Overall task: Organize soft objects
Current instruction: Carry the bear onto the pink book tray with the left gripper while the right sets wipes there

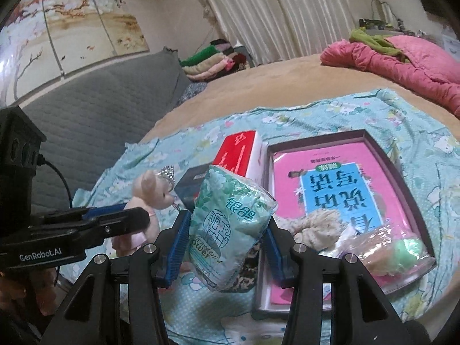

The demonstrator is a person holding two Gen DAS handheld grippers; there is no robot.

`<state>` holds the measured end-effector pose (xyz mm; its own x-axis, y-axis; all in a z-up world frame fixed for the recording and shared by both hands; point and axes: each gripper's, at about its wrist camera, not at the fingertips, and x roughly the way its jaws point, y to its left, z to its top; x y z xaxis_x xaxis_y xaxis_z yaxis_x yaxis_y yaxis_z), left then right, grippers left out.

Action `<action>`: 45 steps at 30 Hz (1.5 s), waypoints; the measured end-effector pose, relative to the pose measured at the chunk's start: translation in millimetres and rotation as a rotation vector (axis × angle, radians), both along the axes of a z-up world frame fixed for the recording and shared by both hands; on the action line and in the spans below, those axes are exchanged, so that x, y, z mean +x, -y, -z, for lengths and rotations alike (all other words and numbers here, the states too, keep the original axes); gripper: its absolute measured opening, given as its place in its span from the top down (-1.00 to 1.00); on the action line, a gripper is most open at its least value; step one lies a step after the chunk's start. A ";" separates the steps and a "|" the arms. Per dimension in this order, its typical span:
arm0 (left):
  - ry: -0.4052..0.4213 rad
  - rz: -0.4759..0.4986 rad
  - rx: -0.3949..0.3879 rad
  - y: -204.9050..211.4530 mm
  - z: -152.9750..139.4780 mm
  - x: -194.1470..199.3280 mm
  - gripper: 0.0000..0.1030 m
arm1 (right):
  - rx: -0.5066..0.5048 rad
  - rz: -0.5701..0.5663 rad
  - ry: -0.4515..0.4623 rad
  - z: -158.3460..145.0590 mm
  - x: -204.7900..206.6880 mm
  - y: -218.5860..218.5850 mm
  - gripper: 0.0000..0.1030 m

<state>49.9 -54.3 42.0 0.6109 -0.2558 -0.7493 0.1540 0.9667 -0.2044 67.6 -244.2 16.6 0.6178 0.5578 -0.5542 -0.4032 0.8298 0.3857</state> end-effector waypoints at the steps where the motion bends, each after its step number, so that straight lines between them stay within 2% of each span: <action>1: 0.002 0.005 0.004 2.9 -1.0 0.2 0.35 | 0.005 0.006 0.002 -1.0 0.0 2.6 0.02; 14: 0.020 0.062 0.016 35.5 -14.6 11.6 0.35 | 0.029 0.094 0.028 -8.4 5.9 38.8 0.02; 24: 0.025 0.107 0.019 60.2 -14.7 25.9 0.35 | 0.026 0.245 0.045 -8.5 14.5 91.7 0.02; 31: -0.007 0.146 0.025 79.0 -0.1 35.4 0.35 | 0.038 0.325 0.031 -3.5 18.4 123.1 0.02; 45: -0.080 0.215 0.055 117.3 43.8 58.5 0.34 | 0.055 0.382 0.016 4.9 25.4 138.7 0.02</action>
<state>108.4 -171.7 -1.8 0.4846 -0.3308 -0.8097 0.3430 0.9235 -0.1720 93.0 -382.8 11.7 0.7953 0.3143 -0.5183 -0.0754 0.8997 0.4299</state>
